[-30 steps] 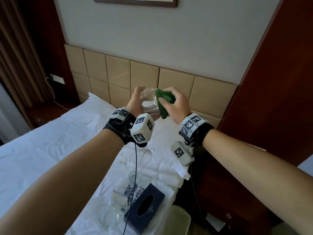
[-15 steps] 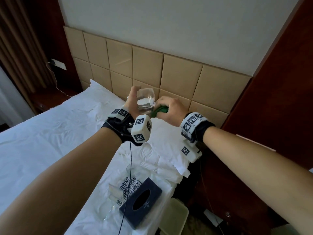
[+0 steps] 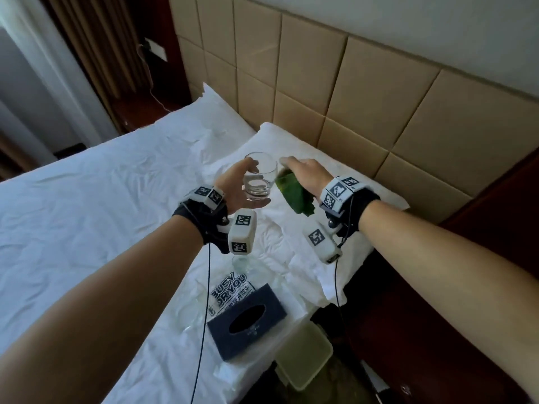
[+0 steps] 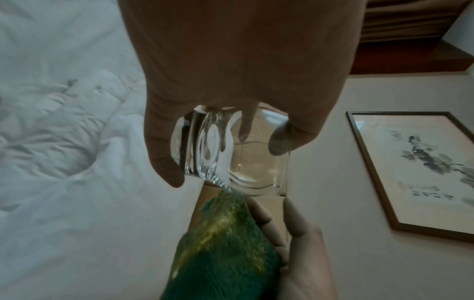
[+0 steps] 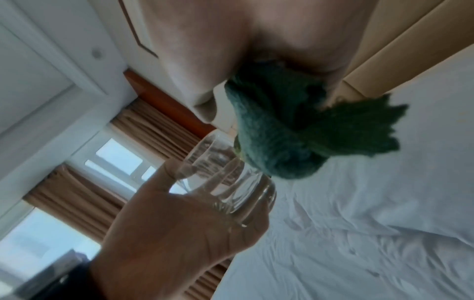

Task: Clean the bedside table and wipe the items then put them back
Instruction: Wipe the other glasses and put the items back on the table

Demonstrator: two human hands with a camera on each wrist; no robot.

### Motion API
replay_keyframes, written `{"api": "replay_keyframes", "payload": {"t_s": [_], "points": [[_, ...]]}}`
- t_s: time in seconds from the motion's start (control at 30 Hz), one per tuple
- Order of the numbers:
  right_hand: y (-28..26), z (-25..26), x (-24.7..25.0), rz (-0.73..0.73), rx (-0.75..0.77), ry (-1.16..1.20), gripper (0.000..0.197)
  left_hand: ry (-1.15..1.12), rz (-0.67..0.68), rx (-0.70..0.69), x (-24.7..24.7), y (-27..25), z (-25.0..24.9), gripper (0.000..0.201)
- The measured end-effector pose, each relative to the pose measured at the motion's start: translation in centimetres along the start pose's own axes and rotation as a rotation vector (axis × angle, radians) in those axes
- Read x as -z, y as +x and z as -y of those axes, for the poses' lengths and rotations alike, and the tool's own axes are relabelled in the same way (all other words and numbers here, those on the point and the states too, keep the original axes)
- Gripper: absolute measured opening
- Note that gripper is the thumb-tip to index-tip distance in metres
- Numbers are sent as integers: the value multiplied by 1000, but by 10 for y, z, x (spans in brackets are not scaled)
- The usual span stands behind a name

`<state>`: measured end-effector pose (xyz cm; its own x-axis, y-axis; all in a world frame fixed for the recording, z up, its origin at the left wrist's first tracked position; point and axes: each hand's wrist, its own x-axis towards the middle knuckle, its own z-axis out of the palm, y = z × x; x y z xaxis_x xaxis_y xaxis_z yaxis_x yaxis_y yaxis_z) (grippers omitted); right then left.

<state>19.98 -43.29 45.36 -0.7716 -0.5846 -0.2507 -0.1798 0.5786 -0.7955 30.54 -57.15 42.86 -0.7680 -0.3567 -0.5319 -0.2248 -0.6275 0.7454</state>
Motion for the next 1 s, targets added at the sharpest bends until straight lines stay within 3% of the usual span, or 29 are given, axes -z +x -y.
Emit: {"api": "replay_keyframes", "payload": {"t_s": [0.07, 0.17, 0.33, 0.43, 0.6, 0.73, 0.8, 0.9, 1.0], "points": [[12, -11, -12, 108, -21, -72, 64, -11, -35, 6, 12, 11, 12, 30], [26, -24, -33, 238, -76, -129, 55, -5, -93, 57, 31, 22, 32, 46], [53, -44, -80, 399, -98, -244, 48, -30, -132, 112, 73, 43, 64, 48], [68, -55, -110, 471, -121, -337, 44, 73, -150, 149, 94, 56, 81, 38], [88, -78, -163, 518, -140, -541, 49, 368, -174, 224, 133, 82, 102, 33], [104, -102, -202, 569, -208, -608, 45, 862, -169, 152, 171, 105, 123, 41], [111, -113, -219, 576, -217, -635, 44, 1141, -143, 62, 185, 113, 135, 52], [117, -129, -239, 614, -243, -659, 42, 1280, -32, -35, 206, 124, 157, 84], [120, -146, -254, 697, -226, -701, 30, 1428, 70, -54, 224, 137, 180, 100]]}}
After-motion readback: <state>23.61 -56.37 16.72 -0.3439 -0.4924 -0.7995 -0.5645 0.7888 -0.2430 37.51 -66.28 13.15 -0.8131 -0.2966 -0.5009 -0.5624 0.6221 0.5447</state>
